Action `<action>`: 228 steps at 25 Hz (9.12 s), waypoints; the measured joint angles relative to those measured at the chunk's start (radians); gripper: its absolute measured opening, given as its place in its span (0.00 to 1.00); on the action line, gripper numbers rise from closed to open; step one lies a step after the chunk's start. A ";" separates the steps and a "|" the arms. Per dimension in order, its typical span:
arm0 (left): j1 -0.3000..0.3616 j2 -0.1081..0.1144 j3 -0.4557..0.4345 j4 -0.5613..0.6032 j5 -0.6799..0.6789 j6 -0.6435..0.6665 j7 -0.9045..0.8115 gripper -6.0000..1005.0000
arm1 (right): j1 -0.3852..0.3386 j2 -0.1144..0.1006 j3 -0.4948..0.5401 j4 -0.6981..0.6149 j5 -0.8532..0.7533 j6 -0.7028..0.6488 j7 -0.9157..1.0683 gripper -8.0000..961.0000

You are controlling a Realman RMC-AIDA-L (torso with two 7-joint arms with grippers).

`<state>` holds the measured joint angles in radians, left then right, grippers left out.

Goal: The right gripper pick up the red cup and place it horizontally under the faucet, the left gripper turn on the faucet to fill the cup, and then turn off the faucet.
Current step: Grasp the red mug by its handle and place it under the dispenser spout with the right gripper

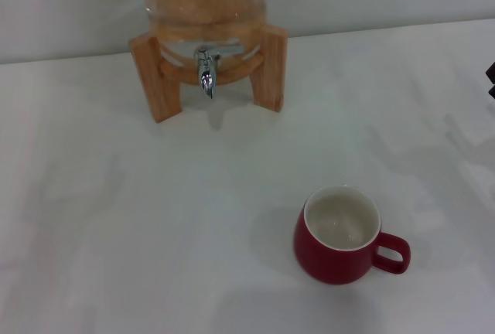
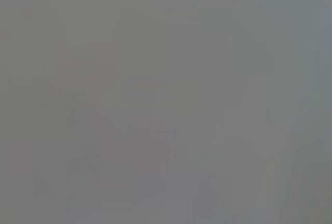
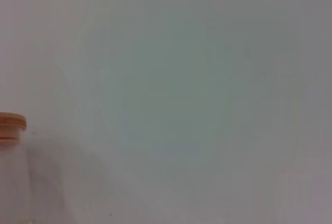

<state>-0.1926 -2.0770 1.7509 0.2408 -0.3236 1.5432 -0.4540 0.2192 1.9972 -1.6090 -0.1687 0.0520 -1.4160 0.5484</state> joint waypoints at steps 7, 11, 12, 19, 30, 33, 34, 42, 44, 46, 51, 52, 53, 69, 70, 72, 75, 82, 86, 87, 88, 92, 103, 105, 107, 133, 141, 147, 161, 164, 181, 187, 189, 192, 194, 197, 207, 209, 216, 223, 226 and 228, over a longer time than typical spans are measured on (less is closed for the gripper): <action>-0.001 0.000 0.002 -0.001 0.000 0.002 0.001 0.84 | -0.007 0.000 -0.002 0.000 -0.004 -0.007 0.000 0.91; -0.001 0.000 0.004 -0.001 0.000 0.003 0.001 0.84 | -0.008 0.000 -0.003 0.000 -0.004 -0.008 0.000 0.91; -0.001 0.000 0.006 -0.001 0.000 0.003 0.001 0.84 | -0.009 0.000 -0.006 0.000 -0.005 -0.008 0.000 0.91; -0.001 0.000 0.009 -0.011 0.002 0.001 -0.005 0.84 | -0.018 0.001 -0.038 0.000 -0.005 -0.011 -0.001 0.91; 0.008 -0.002 0.012 -0.014 0.052 -0.001 -0.008 0.84 | -0.041 -0.002 -0.070 0.015 -0.017 -0.046 0.002 0.91; 0.008 -0.003 0.012 -0.014 0.058 -0.002 -0.008 0.84 | -0.064 -0.006 -0.079 0.029 -0.030 -0.061 0.004 0.91; 0.008 -0.003 0.012 -0.014 0.058 -0.002 -0.008 0.84 | -0.064 -0.006 -0.079 0.029 -0.030 -0.061 0.004 0.91; -0.001 -0.005 0.012 -0.014 0.076 -0.004 0.005 0.84 | -0.071 -0.007 -0.082 0.094 -0.031 -0.117 0.015 0.91; -0.003 -0.005 0.012 -0.014 0.076 -0.004 0.016 0.84 | -0.071 -0.008 -0.082 0.106 -0.031 -0.135 0.017 0.91; -0.005 -0.005 0.012 -0.014 0.077 -0.005 0.025 0.84 | -0.071 -0.008 -0.087 0.116 -0.031 -0.157 0.023 0.91; -0.011 -0.005 0.012 -0.014 0.077 -0.005 0.036 0.84 | -0.073 -0.017 -0.110 0.143 -0.046 -0.207 0.066 0.91; -0.012 -0.005 0.012 -0.014 0.077 -0.005 0.037 0.84 | -0.073 -0.018 -0.111 0.146 -0.059 -0.211 0.072 0.91; -0.012 -0.005 0.012 -0.014 0.077 -0.006 0.038 0.84 | -0.073 -0.020 -0.112 0.151 -0.074 -0.215 0.077 0.91; -0.018 -0.007 0.012 -0.052 0.078 -0.006 0.038 0.84 | -0.087 -0.021 -0.130 0.221 -0.261 -0.288 0.074 0.91; -0.018 -0.008 0.012 -0.052 0.078 -0.006 0.038 0.84 | -0.088 -0.022 -0.136 0.227 -0.262 -0.298 0.074 0.91; -0.018 -0.008 0.012 -0.051 0.078 -0.006 0.038 0.84 | -0.090 -0.022 -0.154 0.237 -0.263 -0.314 0.072 0.91; -0.024 -0.008 0.012 -0.051 0.078 -0.006 0.038 0.84 | -0.092 -0.023 -0.173 0.245 -0.271 -0.326 0.065 0.91; -0.046 -0.008 0.012 -0.075 0.078 -0.008 0.041 0.84 | -0.099 -0.019 -0.236 0.246 -0.293 -0.331 0.024 0.91; -0.048 -0.008 0.012 -0.078 0.078 -0.009 0.055 0.84 | -0.107 -0.012 -0.249 0.247 -0.300 -0.337 0.000 0.91; -0.048 -0.008 0.012 -0.078 0.078 -0.010 0.057 0.84 | -0.110 -0.009 -0.252 0.247 -0.300 -0.341 -0.006 0.91; -0.049 -0.008 0.012 -0.078 0.076 -0.012 0.057 0.84 | -0.112 -0.008 -0.254 0.247 -0.300 -0.343 -0.009 0.91; -0.053 -0.008 0.012 -0.078 0.074 -0.019 0.054 0.84 | -0.121 0.002 -0.259 0.247 -0.301 -0.356 -0.021 0.91; -0.060 -0.008 0.012 -0.079 0.078 -0.026 0.056 0.84 | -0.114 0.007 -0.270 0.237 -0.333 -0.318 -0.033 0.91; -0.060 -0.008 0.012 -0.079 0.078 -0.028 0.056 0.84 | -0.110 0.009 -0.270 0.234 -0.336 -0.307 -0.033 0.91; -0.060 -0.008 0.013 -0.079 0.079 -0.028 0.056 0.84 | -0.106 0.009 -0.270 0.233 -0.336 -0.301 -0.033 0.91; -0.055 -0.008 0.027 -0.078 0.081 -0.029 0.055 0.84 | -0.086 0.012 -0.281 0.181 -0.353 -0.184 -0.027 0.91; -0.053 -0.009 0.027 -0.078 0.090 -0.027 0.054 0.84 | -0.086 0.014 -0.281 0.172 -0.353 -0.150 -0.028 0.91; -0.052 -0.009 0.027 -0.077 0.090 -0.026 0.054 0.84 | -0.086 0.014 -0.278 0.152 -0.351 -0.124 -0.029 0.91; -0.052 -0.009 0.027 -0.076 0.091 -0.026 0.054 0.84 | -0.086 0.014 -0.268 0.128 -0.338 -0.095 -0.033 0.91; -0.053 -0.009 0.027 -0.077 0.091 -0.026 0.054 0.84 | -0.086 0.014 -0.260 0.127 -0.337 -0.090 -0.033 0.91; -0.059 -0.009 0.027 -0.078 0.090 -0.029 0.055 0.84 | -0.077 0.014 -0.231 0.109 -0.325 -0.075 -0.042 0.91; -0.057 -0.009 0.027 -0.078 0.090 -0.029 0.054 0.84 | -0.075 0.014 -0.239 0.079 -0.334 -0.050 -0.042 0.89; -0.054 -0.009 0.027 -0.077 0.090 -0.029 0.054 0.84 | -0.075 0.014 -0.240 0.077 -0.335 -0.047 -0.042 0.88; -0.054 -0.009 0.027 -0.077 0.090 -0.029 0.054 0.84 | -0.075 0.014 -0.239 0.077 -0.335 -0.047 -0.042 0.87; -0.053 -0.009 0.027 -0.077 0.090 -0.029 0.054 0.84 | -0.076 0.014 -0.237 0.077 -0.334 -0.047 -0.042 0.86; -0.054 -0.009 0.027 -0.078 0.090 -0.028 0.054 0.84 | -0.076 0.014 -0.234 0.079 -0.328 -0.047 -0.042 0.84; -0.055 -0.009 0.036 -0.076 0.092 -0.028 0.054 0.84 | -0.074 0.014 -0.231 0.076 -0.327 -0.027 -0.042 0.80; -0.054 -0.009 0.036 -0.075 0.092 -0.027 0.054 0.84 | -0.073 0.013 -0.231 0.075 -0.327 -0.027 -0.042 0.79; -0.054 -0.009 0.036 -0.073 0.092 -0.027 0.054 0.84 | -0.069 0.012 -0.234 0.075 -0.333 -0.033 -0.040 0.75; -0.054 -0.009 0.036 -0.072 0.092 -0.028 0.054 0.84 | -0.063 0.012 -0.239 0.075 -0.335 -0.034 -0.036 0.69; -0.053 -0.009 0.036 -0.072 0.092 -0.028 0.054 0.84 | -0.059 0.012 -0.241 0.075 -0.336 -0.033 -0.036 0.62; -0.053 -0.009 0.036 -0.073 0.092 -0.028 0.054 0.84 | -0.057 0.012 -0.243 0.075 -0.337 -0.033 -0.035 0.57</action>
<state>-0.2453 -2.0862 1.7871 0.1680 -0.2317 1.5155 -0.4004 0.1625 2.0095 -1.8517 -0.0936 -0.2850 -1.4488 0.5132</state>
